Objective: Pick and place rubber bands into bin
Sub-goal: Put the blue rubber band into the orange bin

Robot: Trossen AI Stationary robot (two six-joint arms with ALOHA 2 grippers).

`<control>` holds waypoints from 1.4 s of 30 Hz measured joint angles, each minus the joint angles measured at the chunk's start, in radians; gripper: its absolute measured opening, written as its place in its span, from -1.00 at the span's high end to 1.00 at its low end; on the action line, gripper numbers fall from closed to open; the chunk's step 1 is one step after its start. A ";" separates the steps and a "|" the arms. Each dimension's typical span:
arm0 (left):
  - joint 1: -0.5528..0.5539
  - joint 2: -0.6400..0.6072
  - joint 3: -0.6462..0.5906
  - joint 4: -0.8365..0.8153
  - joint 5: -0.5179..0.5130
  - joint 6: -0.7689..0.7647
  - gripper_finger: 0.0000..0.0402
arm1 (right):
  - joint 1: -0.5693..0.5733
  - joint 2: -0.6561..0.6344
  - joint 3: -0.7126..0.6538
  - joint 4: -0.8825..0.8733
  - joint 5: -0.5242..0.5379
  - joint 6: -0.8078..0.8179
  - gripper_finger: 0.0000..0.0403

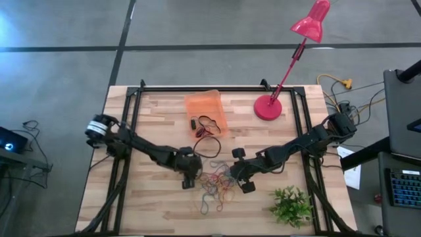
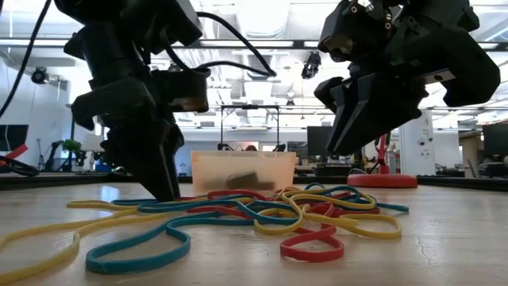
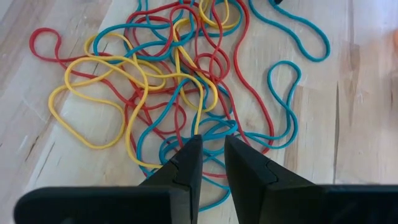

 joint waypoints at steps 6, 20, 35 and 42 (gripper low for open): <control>0.013 0.083 0.006 0.008 -0.001 -0.005 0.69 | 0.000 0.000 0.000 0.002 0.000 0.000 0.72; 0.017 0.023 -0.005 0.009 -0.166 0.029 1.00 | 0.000 0.000 -0.004 0.000 0.000 0.000 0.72; -0.038 -0.188 -0.010 -0.036 -0.411 0.110 1.00 | 0.000 0.000 -0.008 0.002 0.000 0.000 0.72; -0.042 -0.249 -0.009 -0.021 -0.491 0.181 1.00 | 0.000 0.000 -0.008 0.003 0.000 0.000 0.72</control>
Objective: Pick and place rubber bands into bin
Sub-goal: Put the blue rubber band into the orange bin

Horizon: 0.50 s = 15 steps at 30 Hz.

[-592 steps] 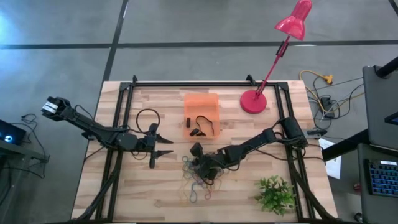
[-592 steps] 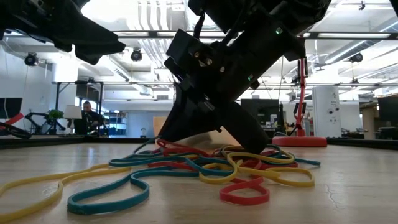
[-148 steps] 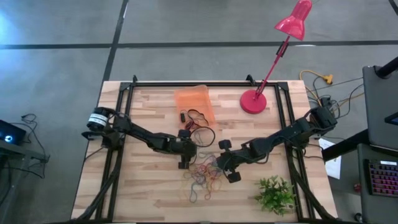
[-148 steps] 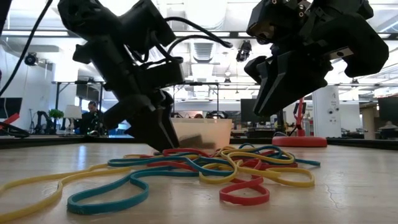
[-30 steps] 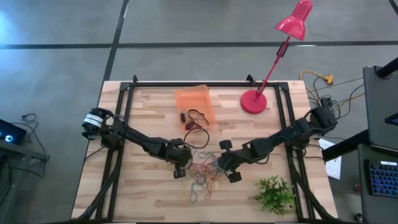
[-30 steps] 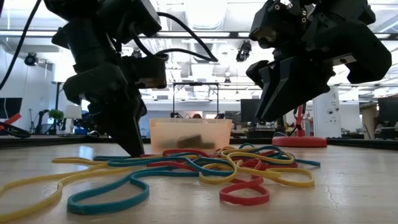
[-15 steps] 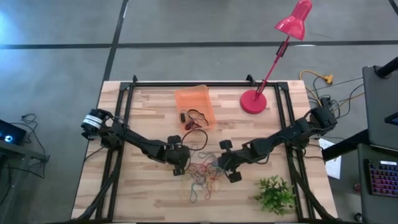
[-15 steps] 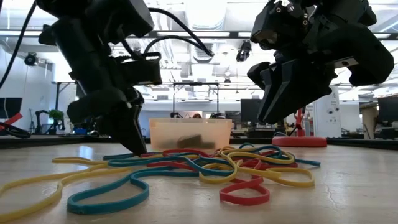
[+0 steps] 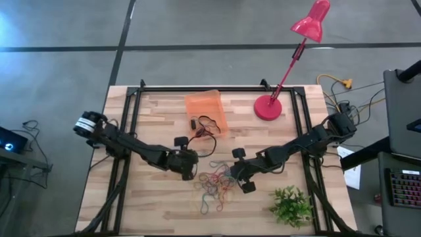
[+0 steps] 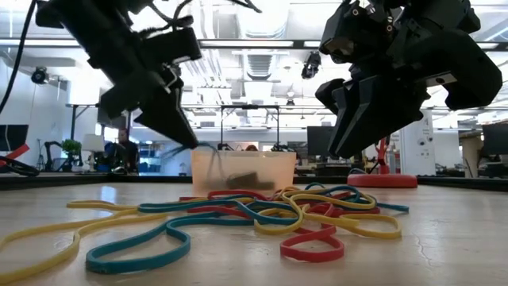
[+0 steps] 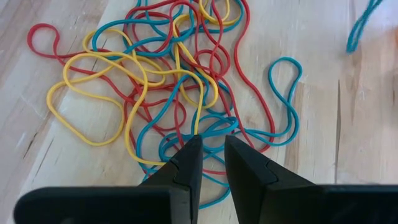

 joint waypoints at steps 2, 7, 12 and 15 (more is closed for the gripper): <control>0.000 -0.014 0.000 0.006 -0.024 0.028 1.00 | 0.000 0.000 0.000 0.001 0.000 0.000 0.72; 0.001 -0.043 0.022 0.013 -0.105 0.114 1.00 | 0.000 0.000 -0.002 0.001 0.000 0.000 0.72; 0.019 -0.086 0.040 0.017 -0.194 0.215 1.00 | -0.001 0.000 -0.003 0.002 0.000 0.000 0.72; 0.063 -0.122 0.037 0.026 -0.211 0.264 1.00 | -0.001 0.000 -0.003 0.005 0.001 -0.001 0.72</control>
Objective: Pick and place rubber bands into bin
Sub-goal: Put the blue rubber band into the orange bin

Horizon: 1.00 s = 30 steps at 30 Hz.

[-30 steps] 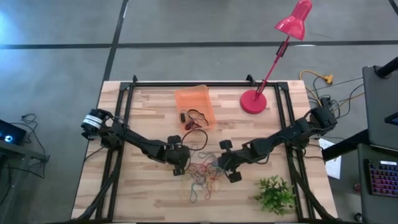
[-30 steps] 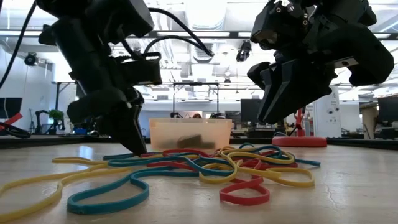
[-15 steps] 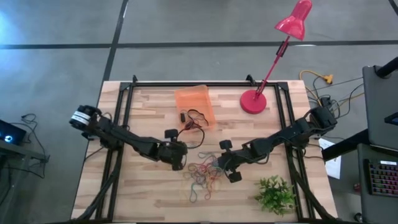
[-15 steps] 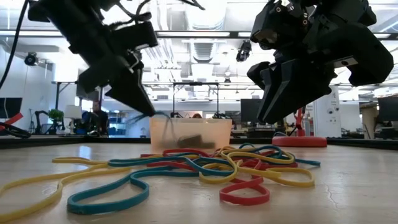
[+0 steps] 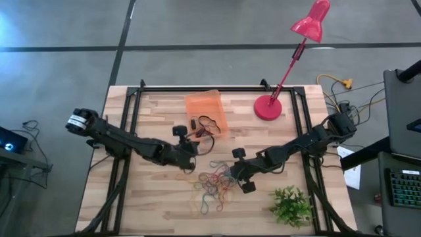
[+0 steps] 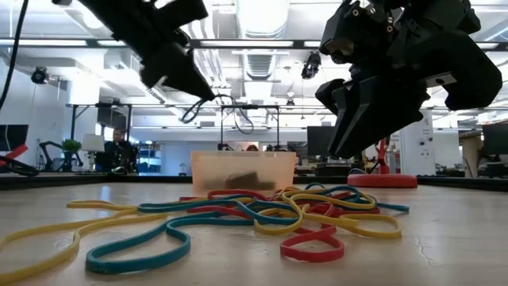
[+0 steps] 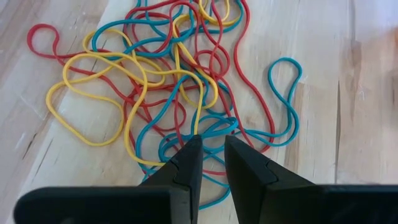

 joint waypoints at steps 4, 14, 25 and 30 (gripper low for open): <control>0.094 -0.024 -0.023 0.057 0.008 0.072 1.00 | 0.000 0.000 0.000 0.003 0.000 -0.002 0.72; 0.367 0.043 -0.030 0.207 0.323 0.170 1.00 | 0.000 0.000 0.000 0.008 0.000 -0.001 0.72; 0.419 0.103 -0.029 0.201 0.421 0.154 0.67 | 0.000 0.000 -0.001 0.008 0.000 -0.002 0.72; 0.411 0.095 -0.029 0.179 0.421 0.152 0.36 | 0.000 0.000 -0.003 0.013 0.000 0.000 0.72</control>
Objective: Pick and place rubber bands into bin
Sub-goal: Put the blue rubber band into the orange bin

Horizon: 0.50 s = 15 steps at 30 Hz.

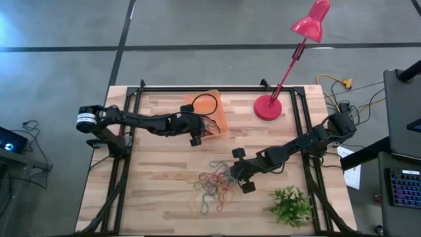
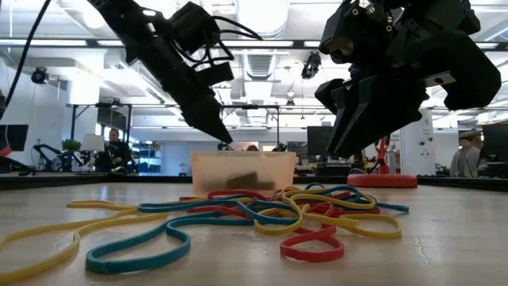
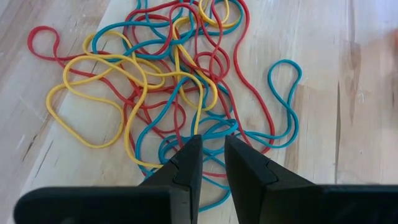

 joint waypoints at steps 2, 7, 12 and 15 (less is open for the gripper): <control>-0.022 -0.021 0.000 -0.027 0.000 -0.004 0.28 | 0.000 0.000 -0.003 0.013 0.000 0.002 0.72; -0.109 -0.103 0.000 -0.151 -0.001 -0.091 0.21 | -0.004 0.000 -0.015 0.055 0.022 0.001 0.72; -0.240 -0.188 -0.017 -0.215 -0.009 -0.183 0.21 | -0.031 0.000 -0.016 0.061 0.124 -0.005 0.72; -0.319 -0.235 -0.056 -0.197 -0.063 -0.214 0.21 | -0.065 0.000 -0.016 0.092 0.128 0.007 0.72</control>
